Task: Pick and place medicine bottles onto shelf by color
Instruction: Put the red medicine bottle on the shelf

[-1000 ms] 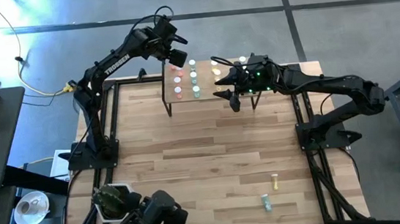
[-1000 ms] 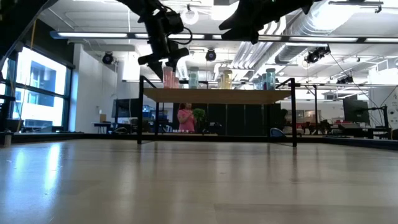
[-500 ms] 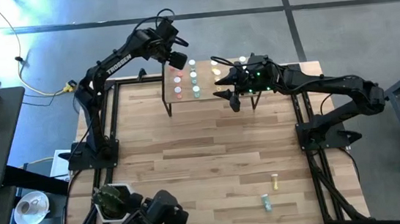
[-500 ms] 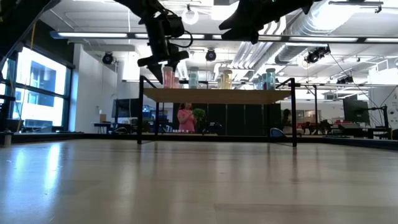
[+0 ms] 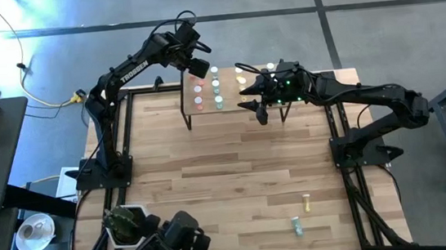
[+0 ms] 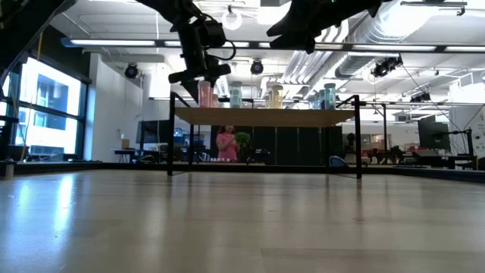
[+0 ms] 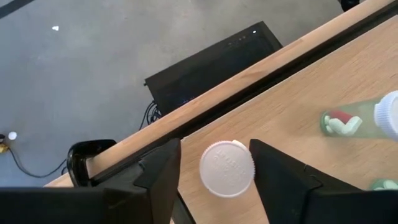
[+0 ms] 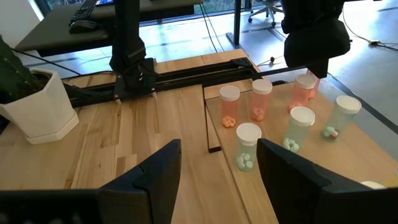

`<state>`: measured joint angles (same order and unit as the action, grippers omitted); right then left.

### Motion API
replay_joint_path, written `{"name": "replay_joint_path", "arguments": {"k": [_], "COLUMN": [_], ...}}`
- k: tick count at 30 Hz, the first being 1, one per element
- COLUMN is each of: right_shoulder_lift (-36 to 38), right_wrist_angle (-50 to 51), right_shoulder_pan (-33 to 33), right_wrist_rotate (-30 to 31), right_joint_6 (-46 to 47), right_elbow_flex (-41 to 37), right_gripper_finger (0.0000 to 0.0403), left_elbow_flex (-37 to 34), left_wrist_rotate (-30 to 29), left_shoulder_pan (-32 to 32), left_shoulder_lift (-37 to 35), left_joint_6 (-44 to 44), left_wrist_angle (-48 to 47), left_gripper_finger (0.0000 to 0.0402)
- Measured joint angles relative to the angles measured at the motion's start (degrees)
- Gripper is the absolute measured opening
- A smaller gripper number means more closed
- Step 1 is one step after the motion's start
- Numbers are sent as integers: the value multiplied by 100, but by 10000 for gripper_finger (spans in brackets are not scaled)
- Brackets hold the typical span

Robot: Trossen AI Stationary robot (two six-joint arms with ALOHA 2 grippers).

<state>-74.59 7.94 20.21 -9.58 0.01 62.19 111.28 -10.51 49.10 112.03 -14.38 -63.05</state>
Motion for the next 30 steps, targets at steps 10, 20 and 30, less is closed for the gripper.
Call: {"name": "replay_joint_path", "arguments": {"k": [10, 20, 30], "right_shoulder_lift": [0, 0, 0], "right_wrist_angle": [-2, -2, -4], "right_shoulder_pan": [0, 1, 0], "right_wrist_rotate": [0, 0, 2], "right_joint_6": [0, 0, 0], "right_elbow_flex": [0, 0, 0], "right_gripper_finger": [201, 201, 201], "left_elbow_flex": [0, 0, 0], "left_wrist_rotate": [84, 170, 736], "left_shoulder_pan": [0, -4, -20], "left_shoulder_lift": [0, 0, 0], "left_joint_6": [224, 853, 1905], "left_wrist_angle": [4, 255, 527], "left_gripper_finger": [114, 115, 114]}}
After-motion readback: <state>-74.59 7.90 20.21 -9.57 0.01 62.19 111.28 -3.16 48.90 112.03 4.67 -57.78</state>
